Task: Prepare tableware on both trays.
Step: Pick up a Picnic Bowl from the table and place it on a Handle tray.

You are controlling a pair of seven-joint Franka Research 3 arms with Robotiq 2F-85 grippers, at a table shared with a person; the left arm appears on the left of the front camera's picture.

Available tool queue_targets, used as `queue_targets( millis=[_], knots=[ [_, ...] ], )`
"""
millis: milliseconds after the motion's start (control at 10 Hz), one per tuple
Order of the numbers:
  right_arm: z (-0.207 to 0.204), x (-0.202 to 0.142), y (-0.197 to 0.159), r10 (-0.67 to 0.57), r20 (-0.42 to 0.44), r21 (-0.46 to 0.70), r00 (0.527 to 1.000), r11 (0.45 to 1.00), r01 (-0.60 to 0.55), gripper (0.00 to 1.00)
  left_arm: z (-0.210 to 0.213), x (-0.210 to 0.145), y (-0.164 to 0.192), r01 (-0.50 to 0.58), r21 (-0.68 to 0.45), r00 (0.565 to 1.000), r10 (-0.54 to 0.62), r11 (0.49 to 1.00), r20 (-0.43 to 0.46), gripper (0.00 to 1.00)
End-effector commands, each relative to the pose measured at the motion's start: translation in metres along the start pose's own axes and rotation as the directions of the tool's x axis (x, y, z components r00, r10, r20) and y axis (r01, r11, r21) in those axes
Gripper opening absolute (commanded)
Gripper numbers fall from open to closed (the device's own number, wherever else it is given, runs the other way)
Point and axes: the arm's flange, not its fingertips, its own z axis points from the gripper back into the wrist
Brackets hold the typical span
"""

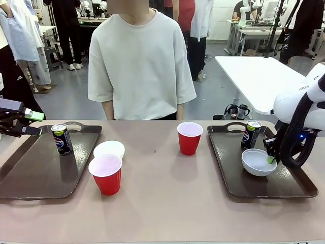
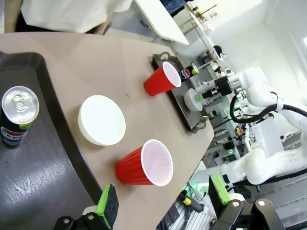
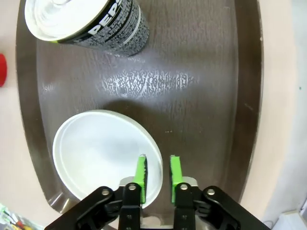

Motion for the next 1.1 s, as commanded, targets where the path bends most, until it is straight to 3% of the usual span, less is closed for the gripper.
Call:
queue_targets(
  millis=[0, 100, 200, 300, 400, 500, 600, 700, 800, 1000],
  knots=[
    [0.018, -0.008, -0.001, 0.053, -0.007, 0.014, 0.999, 0.998, -0.053, 0.26, -0.001, 0.001, 0.002, 0.024, -0.022, 0.999, -0.024, 0.999, 0.022, 1.00],
    [0.032, -0.013, -0.001, 0.078, 0.007, 0.021, 0.997, 0.997, -0.078, 1.00, -0.001, 0.001, 0.002, 0.024, -0.022, 0.999, -0.024, 0.999, 0.022, 1.00],
    [0.048, -0.020, -0.003, 0.101, 0.012, 0.049, 0.995, 0.994, -0.101, 0.46, -0.001, 0.001, 0.002, 0.024, -0.022, 0.999, -0.024, 0.999, 0.022, 1.00],
    [0.061, -0.026, -0.006, 0.126, 0.009, 0.077, 0.992, 0.989, -0.126, 1.00, -0.001, 0.001, 0.002, 0.024, -0.022, 0.999, -0.024, 0.999, 0.022, 1.00],
    [0.076, -0.031, -0.007, 0.183, -0.014, 0.173, 0.983, 0.969, -0.178, 0.66, -0.001, 0.001, 0.002, 0.024, -0.022, 0.999, -0.024, 0.999, 0.022, 1.00],
    [0.089, -0.036, -0.011, 0.218, 0.003, 0.270, 0.976, 0.940, -0.210, 1.00, -0.001, 0.001, 0.002, 0.024, -0.022, 0.999, -0.024, 0.999, 0.022, 1.00],
    [0.100, -0.042, -0.016, 0.244, 0.031, 0.381, 0.969, 0.894, -0.237, 0.86, -0.001, 0.001, 0.002, 0.024, -0.022, 0.999, -0.024, 0.999, 0.022, 1.00],
    [0.111, -0.052, -0.023, 0.257, 0.071, 0.530, 0.964, 0.809, -0.255, 1.00, -0.001, 0.001, 0.002, 0.024, -0.022, 0.999, -0.024, 0.999, 0.022, 1.00],
    [0.121, -0.059, -0.030, 0.177, 0.118, 0.637, 0.977, 0.742, -0.211, 1.00, -0.001, 0.001, 0.002, 0.024, -0.022, 0.999, -0.024, 0.999, 0.022, 1.00],
    [0.135, -0.076, -0.047, -0.071, 0.094, 0.760, 0.993, 0.650, -0.026, 1.00, -0.001, 0.001, 0.002, 0.024, -0.022, 0.999, -0.024, 0.999, 0.022, 1.00]
  ],
)
